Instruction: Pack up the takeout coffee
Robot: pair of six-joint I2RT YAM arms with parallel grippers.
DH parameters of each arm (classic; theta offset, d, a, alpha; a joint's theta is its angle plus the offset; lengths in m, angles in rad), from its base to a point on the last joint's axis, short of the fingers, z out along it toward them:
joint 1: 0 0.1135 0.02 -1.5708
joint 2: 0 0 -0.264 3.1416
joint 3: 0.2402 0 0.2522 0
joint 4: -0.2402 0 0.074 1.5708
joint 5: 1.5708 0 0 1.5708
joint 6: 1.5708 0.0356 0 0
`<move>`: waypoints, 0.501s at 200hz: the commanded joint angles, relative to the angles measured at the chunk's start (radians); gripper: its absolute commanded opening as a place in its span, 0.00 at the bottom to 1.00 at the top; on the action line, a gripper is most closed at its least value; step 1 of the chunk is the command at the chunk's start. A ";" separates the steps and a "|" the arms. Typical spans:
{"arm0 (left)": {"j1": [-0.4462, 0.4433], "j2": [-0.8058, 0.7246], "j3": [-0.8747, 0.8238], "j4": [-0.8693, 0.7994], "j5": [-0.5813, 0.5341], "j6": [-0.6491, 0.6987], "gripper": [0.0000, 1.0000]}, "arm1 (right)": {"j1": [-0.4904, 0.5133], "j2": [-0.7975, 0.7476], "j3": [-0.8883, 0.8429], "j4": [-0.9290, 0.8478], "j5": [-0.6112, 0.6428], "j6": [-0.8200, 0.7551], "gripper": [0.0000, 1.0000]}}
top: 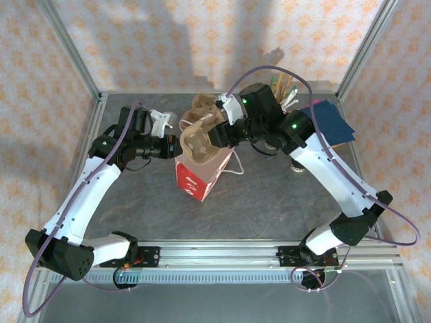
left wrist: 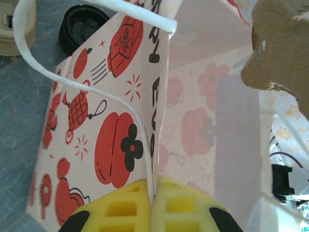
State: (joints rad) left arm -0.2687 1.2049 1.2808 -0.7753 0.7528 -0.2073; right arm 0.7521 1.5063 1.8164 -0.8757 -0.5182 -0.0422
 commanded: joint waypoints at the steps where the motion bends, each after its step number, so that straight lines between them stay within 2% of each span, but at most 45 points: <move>1: -0.006 0.005 -0.025 0.028 0.027 0.024 0.00 | 0.006 0.012 -0.018 -0.009 -0.025 -0.044 0.33; 51: -0.004 0.013 -0.063 0.039 0.041 0.032 0.00 | 0.005 0.046 -0.065 -0.021 0.010 -0.136 0.34; 100: -0.006 0.009 -0.073 0.042 0.040 0.031 0.00 | 0.001 0.053 -0.126 -0.013 0.106 -0.174 0.35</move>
State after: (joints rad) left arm -0.2687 1.2198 1.2194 -0.7662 0.7746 -0.1997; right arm 0.7521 1.5539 1.7073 -0.8837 -0.4847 -0.1761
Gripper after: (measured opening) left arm 0.059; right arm 0.344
